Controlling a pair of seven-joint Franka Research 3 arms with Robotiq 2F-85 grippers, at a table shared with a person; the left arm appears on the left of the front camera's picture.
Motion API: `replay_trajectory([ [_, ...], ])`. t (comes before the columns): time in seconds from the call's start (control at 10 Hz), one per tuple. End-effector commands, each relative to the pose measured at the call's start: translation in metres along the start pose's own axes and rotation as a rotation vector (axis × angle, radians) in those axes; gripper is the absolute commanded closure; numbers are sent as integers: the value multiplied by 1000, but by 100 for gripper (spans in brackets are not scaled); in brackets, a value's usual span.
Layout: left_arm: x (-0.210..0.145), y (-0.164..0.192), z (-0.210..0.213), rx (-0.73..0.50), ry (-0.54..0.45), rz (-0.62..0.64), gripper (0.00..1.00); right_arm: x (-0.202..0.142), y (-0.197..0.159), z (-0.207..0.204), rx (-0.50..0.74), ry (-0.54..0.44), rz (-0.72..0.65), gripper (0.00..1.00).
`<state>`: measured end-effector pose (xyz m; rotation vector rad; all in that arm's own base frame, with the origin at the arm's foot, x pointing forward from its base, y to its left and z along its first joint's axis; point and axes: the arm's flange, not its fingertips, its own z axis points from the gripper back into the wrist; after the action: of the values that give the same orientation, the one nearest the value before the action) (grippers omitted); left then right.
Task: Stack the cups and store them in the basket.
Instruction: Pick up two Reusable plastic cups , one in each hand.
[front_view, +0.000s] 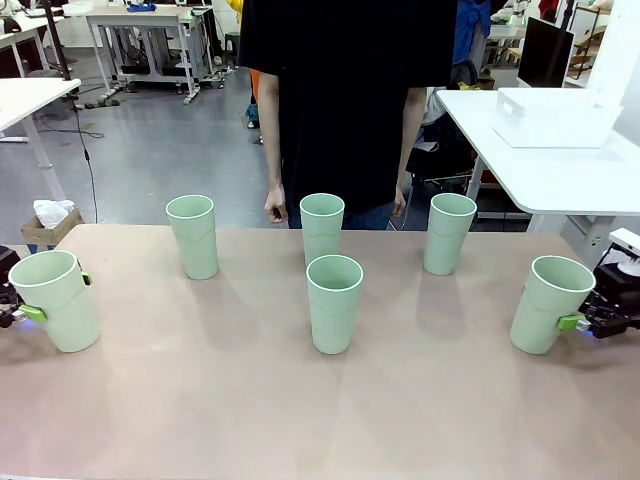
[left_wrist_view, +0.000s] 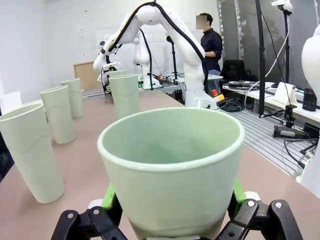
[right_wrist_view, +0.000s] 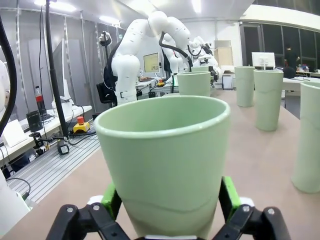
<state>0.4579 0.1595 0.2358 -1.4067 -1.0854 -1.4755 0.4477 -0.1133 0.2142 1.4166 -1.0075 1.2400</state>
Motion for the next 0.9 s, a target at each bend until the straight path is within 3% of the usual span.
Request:
replay_trajectory([
  [0.0, 3, -6, -9, 30, -1, -34, 0, 1, 8, -11, 2, 21, 36, 0],
  [0.8, 7, -5, -12, 70, -44, -23, 0, -1, 9, -17, 12, 10, 52, 0],
])
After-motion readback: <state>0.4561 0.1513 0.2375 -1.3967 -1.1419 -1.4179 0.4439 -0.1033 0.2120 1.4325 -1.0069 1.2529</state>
